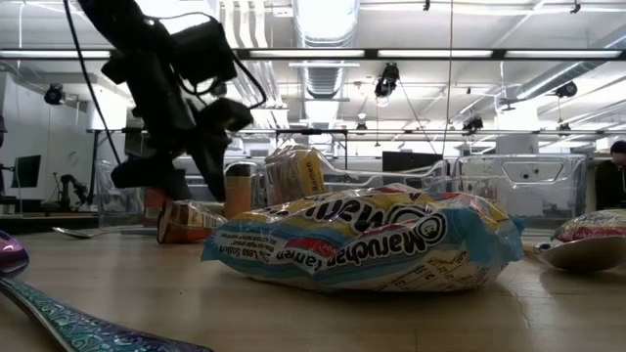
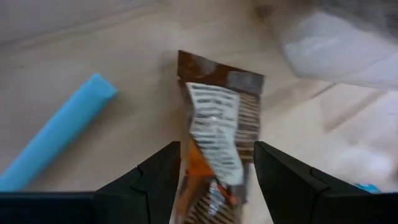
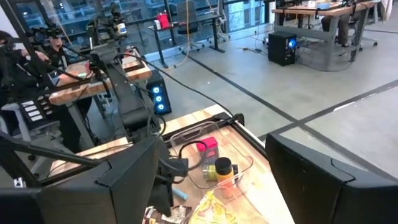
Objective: Pick & Place Food Item
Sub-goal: Put the orange seasoning pack into the left transparent bin
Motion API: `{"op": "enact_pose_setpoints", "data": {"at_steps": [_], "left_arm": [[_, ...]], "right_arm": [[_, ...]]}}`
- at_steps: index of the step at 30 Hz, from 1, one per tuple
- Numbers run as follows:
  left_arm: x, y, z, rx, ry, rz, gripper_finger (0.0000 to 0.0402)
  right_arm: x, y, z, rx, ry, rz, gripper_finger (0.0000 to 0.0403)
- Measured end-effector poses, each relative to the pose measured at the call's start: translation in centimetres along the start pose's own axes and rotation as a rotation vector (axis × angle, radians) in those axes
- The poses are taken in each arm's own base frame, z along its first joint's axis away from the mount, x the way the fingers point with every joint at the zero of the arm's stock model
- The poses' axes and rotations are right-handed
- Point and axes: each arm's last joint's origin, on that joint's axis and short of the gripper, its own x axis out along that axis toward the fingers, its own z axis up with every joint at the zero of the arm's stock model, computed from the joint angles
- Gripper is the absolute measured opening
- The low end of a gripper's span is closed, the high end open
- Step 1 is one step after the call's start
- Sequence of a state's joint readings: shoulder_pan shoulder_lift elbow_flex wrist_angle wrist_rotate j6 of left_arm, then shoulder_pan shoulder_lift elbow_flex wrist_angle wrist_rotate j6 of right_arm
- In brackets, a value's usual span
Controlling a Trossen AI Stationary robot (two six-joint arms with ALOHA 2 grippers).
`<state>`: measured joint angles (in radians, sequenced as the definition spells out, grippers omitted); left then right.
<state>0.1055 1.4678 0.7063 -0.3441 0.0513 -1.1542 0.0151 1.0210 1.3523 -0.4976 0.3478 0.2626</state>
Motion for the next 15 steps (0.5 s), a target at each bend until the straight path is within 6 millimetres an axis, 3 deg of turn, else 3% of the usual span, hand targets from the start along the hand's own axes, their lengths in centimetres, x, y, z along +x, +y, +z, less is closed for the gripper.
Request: {"op": "enact_pose_setpoints", "data": {"at_steps": [10,15], "left_arm": [[1.3,0.2,0.2,0.064,-0.042,0.050,0.0208],[2.2,0.2,0.1,0.130,-0.026,0.056,0.0167]], "right_arm": [[0.0,0.1,0.0,-0.004,0.006,0.019,0.0292],[0.0,0.0,-0.1,-0.006,0.011,0.018,0.0292]]}}
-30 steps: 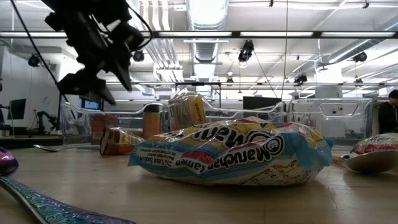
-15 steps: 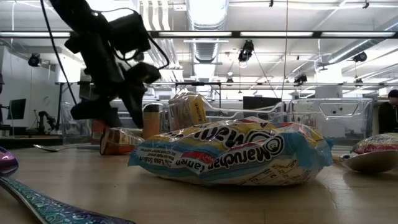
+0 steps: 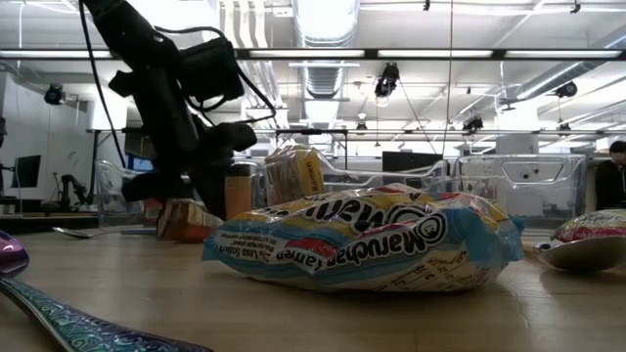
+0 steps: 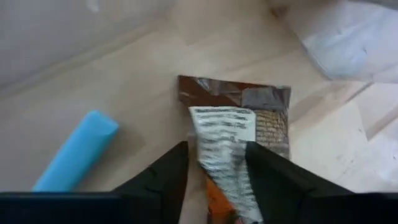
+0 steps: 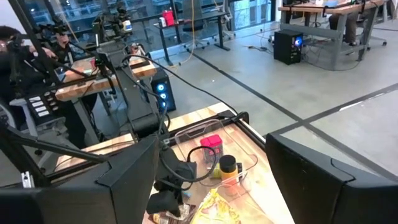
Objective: Pick & Place Food Item
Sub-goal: Put the orange seasoning pack into the left transparent bin
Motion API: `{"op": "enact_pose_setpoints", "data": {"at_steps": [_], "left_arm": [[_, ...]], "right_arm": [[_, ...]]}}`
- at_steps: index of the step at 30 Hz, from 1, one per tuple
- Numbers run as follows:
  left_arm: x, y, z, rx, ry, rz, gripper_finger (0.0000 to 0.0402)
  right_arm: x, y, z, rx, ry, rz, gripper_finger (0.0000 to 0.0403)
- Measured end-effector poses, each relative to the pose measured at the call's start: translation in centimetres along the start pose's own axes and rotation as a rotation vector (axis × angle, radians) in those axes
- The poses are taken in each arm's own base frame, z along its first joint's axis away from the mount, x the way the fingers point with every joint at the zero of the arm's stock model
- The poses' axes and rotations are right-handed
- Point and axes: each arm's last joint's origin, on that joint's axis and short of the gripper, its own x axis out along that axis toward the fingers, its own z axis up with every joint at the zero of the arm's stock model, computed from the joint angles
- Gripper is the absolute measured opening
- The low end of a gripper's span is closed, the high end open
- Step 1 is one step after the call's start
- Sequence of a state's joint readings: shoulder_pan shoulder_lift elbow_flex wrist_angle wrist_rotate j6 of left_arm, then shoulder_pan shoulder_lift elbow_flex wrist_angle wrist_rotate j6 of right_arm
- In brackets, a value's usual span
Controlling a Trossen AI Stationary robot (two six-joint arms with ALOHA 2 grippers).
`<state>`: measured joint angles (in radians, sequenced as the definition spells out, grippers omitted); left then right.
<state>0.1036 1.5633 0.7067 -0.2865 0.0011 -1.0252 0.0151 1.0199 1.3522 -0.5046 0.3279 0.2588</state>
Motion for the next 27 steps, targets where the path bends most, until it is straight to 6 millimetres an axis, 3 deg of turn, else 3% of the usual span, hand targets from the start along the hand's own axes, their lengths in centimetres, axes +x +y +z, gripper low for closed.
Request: {"op": "enact_pose_setpoints", "data": {"at_steps": [9,18,27], "left_arm": [[0.1,-0.3,0.0,0.051,0.024,-0.040,0.0013],[-2.0,-0.9,0.2,0.049,0.002,-0.130,0.0003],[-8.6,-1.1,0.3,0.025,-0.258,-0.254,0.0001]], "right_arm": [[-0.8,-0.2,0.1,0.015,-0.003,0.000,0.0292],[-1.1,-0.4,0.1,0.016,0.006,-0.002,0.0292],[-1.1,-0.3,0.0,0.015,0.018,0.015,0.0292]]}}
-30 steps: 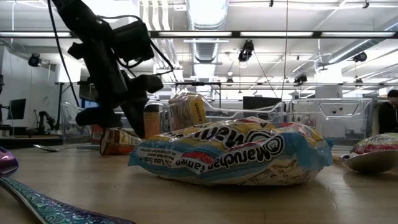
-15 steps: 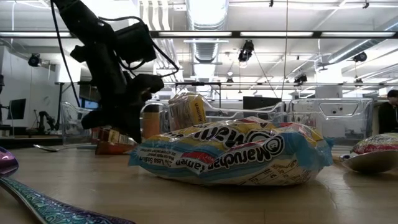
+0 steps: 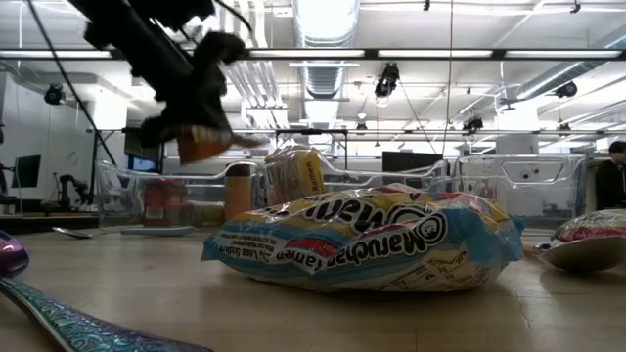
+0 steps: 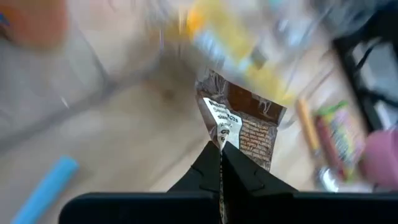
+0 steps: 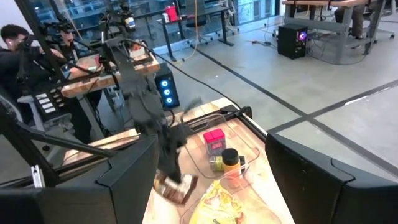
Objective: Pick & Place Food Item
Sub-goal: Put the orange seasoning pack into the left transparent bin
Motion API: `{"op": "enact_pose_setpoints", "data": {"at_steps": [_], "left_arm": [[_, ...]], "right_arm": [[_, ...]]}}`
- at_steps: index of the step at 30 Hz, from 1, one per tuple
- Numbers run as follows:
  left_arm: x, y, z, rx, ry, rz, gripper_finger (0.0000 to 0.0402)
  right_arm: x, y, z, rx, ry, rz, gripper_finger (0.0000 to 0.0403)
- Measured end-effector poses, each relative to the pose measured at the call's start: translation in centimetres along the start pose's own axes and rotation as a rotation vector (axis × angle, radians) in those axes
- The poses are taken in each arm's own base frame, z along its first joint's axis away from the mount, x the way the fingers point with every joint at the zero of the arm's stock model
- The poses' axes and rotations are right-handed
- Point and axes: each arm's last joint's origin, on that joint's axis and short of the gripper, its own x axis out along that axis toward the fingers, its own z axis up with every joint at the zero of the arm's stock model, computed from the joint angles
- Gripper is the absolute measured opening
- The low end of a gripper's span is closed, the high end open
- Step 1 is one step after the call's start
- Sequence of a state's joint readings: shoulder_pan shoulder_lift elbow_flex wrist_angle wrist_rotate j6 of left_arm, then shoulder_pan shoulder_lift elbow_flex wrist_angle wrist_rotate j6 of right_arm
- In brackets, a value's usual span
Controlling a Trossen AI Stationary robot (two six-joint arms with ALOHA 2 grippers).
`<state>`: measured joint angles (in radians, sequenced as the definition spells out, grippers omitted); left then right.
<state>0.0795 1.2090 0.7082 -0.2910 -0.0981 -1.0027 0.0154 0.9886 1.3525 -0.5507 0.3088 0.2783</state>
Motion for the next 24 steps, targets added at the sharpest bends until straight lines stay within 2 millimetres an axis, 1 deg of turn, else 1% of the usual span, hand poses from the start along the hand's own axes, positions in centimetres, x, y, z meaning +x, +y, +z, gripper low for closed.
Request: {"op": "enact_pose_setpoints", "data": {"at_steps": [3,5,7,10,14,18,21,24], "left_arm": [[-2.3,-0.2,0.3,0.004,-0.142,0.006,0.0001],[-3.5,-0.1,0.4,0.007,-0.248,0.052,0.0001],[-4.0,0.4,0.2,0.012,-0.344,0.117,0.0001],[-3.7,1.3,-0.1,-0.004,-0.457,0.212,0.0000],[-2.3,3.6,-1.1,-0.122,-0.587,0.337,0.0000],[-1.5,5.5,-2.2,-0.254,-0.688,0.374,0.0000],[-1.3,6.2,-2.5,-0.270,-0.717,0.387,0.0000],[-1.3,6.2,-2.5,-0.234,-0.733,0.404,0.0000]], "right_arm": [[0.0,0.0,0.0,0.000,-0.001,0.000,0.0292],[0.0,0.0,0.0,-0.002,-0.001,0.000,0.0292],[0.0,0.0,0.0,-0.006,0.001,0.001,0.0292],[0.0,0.0,0.0,-0.006,-0.001,0.003,0.0292],[0.0,0.0,0.0,-0.005,-0.004,0.004,0.0292],[0.0,0.0,0.0,0.004,-0.004,0.004,0.0292],[0.0,0.0,0.0,0.009,-0.004,0.004,0.0292],[0.0,0.0,0.1,0.008,-0.004,0.004,0.0292]]}}
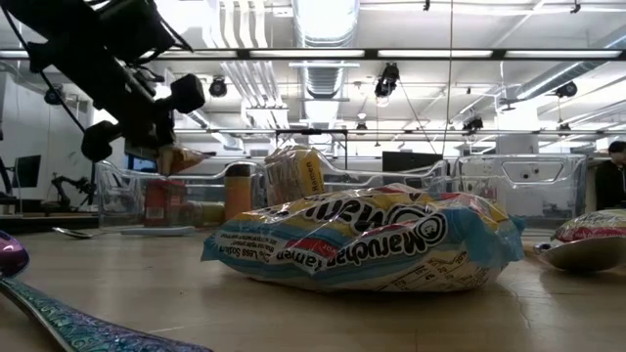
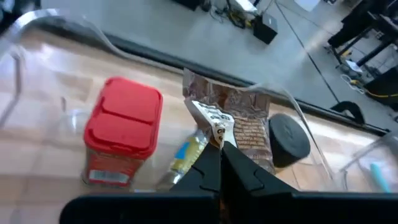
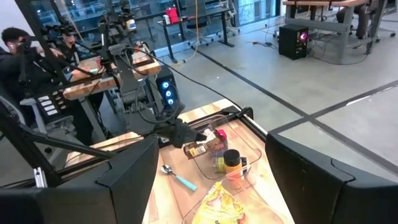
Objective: Pick & Place Food Item
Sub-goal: Put the orange seasoning pack into the left transparent bin
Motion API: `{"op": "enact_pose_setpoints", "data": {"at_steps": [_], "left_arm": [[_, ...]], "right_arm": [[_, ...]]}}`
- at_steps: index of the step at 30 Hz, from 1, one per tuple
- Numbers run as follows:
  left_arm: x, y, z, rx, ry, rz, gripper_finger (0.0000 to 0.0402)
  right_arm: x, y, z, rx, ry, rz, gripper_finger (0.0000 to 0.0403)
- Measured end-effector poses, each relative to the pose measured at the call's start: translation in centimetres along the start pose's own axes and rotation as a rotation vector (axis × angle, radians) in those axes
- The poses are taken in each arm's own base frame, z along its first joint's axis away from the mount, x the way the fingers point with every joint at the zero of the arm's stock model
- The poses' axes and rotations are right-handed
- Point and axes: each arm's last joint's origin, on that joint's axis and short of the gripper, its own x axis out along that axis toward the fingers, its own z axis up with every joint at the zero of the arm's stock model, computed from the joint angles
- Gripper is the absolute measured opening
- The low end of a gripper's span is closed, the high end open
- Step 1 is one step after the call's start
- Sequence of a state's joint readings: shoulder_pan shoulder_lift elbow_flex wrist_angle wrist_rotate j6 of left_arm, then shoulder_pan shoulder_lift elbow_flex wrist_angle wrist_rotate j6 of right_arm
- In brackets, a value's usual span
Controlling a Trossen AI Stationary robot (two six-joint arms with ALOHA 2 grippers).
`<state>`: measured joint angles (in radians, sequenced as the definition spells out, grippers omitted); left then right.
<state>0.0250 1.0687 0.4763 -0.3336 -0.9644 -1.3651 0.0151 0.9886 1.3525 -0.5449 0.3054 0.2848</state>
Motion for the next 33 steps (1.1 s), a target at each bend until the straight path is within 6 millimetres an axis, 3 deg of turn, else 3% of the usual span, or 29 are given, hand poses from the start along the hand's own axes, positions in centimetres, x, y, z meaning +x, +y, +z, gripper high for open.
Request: {"op": "enact_pose_setpoints", "data": {"at_steps": [19,33], "left_arm": [[1.1,0.0,1.3,0.045,-0.090,0.048,0.0000],[3.9,0.6,3.2,0.218,0.182,0.025,0.0000]], "right_arm": [[0.0,0.0,0.0,-0.008,0.001,-0.001,0.0292],[0.0,0.1,0.0,-0.008,0.008,0.022,0.0292]]}}
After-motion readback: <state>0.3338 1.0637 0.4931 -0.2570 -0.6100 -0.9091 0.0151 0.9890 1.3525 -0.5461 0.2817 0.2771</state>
